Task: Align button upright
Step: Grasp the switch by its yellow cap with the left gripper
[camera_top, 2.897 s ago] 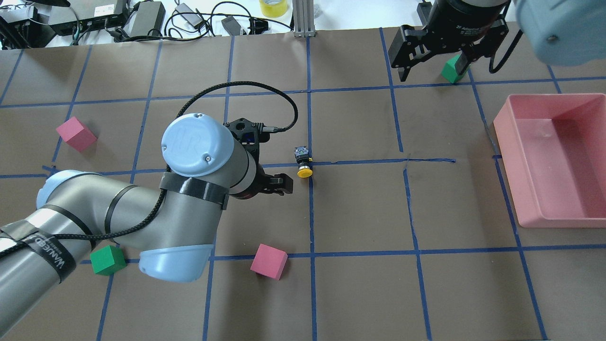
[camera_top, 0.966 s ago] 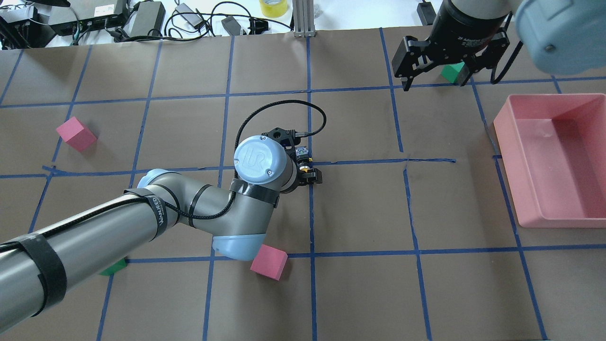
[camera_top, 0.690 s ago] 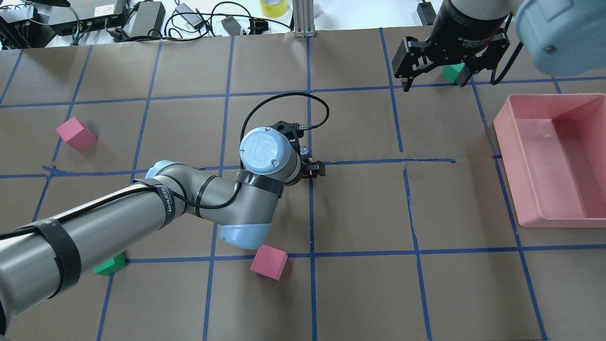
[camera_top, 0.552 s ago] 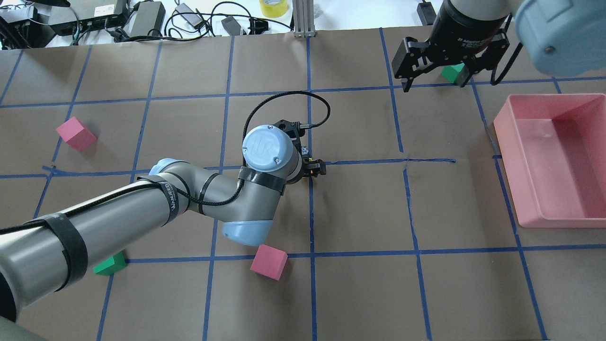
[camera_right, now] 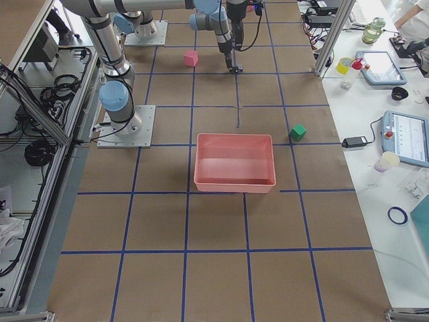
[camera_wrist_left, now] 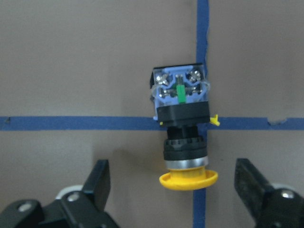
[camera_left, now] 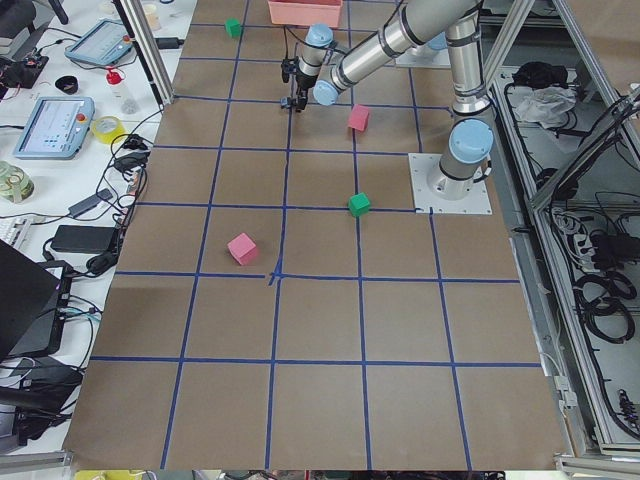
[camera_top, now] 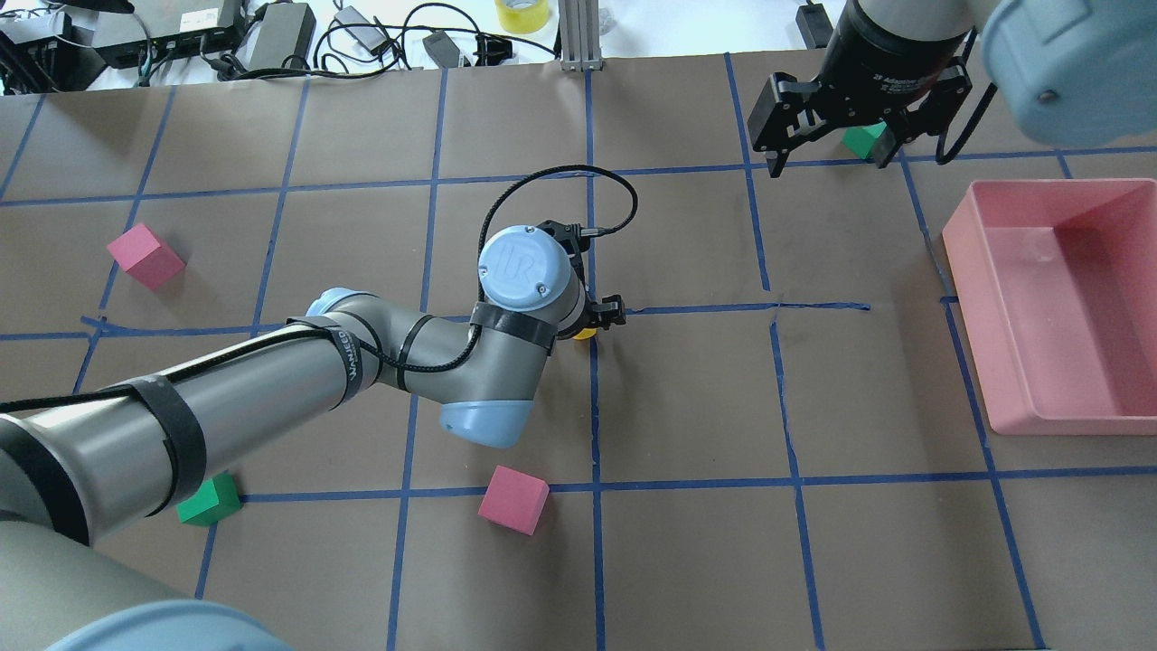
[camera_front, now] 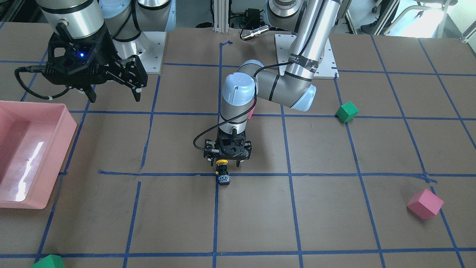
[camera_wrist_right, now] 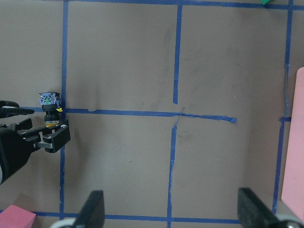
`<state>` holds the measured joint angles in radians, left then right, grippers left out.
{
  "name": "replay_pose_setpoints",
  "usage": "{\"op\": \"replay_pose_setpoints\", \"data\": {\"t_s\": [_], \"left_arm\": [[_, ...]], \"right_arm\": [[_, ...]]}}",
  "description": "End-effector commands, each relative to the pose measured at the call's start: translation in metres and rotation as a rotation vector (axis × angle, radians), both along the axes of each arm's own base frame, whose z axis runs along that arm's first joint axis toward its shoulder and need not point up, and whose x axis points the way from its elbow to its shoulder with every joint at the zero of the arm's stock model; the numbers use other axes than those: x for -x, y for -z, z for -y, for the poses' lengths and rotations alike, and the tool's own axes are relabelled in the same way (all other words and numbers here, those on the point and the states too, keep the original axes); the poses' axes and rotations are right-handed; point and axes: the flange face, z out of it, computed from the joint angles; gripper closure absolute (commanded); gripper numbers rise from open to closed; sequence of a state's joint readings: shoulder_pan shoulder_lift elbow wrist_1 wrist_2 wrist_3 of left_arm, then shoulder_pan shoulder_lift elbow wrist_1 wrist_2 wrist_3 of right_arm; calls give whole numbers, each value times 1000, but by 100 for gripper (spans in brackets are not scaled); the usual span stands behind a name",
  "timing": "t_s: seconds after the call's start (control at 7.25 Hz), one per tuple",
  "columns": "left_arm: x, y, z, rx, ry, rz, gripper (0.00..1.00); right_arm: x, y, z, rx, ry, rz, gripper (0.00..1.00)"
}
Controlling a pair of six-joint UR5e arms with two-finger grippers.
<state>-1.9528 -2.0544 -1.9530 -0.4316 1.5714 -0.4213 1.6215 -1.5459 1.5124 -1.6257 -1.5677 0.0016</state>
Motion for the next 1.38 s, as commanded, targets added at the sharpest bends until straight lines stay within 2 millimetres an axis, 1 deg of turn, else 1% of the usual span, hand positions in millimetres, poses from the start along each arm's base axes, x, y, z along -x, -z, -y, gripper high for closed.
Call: {"op": "replay_pose_setpoints", "data": {"t_s": [0.0,0.14,0.28,0.41,0.55,0.69,0.83,0.97,1.1,1.24], "left_arm": [[1,5,4,-8,1,3,15],[2,2,6,-2,1,0,15],[3,2,7,-1,2,-2,21],[3,3,7,-3,0,-3,56],[3,3,6,-7,2,1,84],[4,4,5,-22,5,-6,100],[10,-3,9,-45,2,-56,100],[12,-17,18,-105,-50,-50,100],[13,-36,28,-182,-82,-27,100],[9,-43,31,-281,-144,-26,100]], "right_arm": [[0,0,0,-1,0,0,0],[0,1,0,-3,0,0,0],[0,0,0,-1,0,0,0],[0,0,0,-1,0,0,0],[0,1,0,-2,0,0,0],[0,1,0,-3,0,0,0],[0,1,0,-3,-1,0,0],[0,1,0,-3,-1,0,0],[0,1,0,-3,-1,0,0],[0,2,1,-4,-1,0,0]]}}
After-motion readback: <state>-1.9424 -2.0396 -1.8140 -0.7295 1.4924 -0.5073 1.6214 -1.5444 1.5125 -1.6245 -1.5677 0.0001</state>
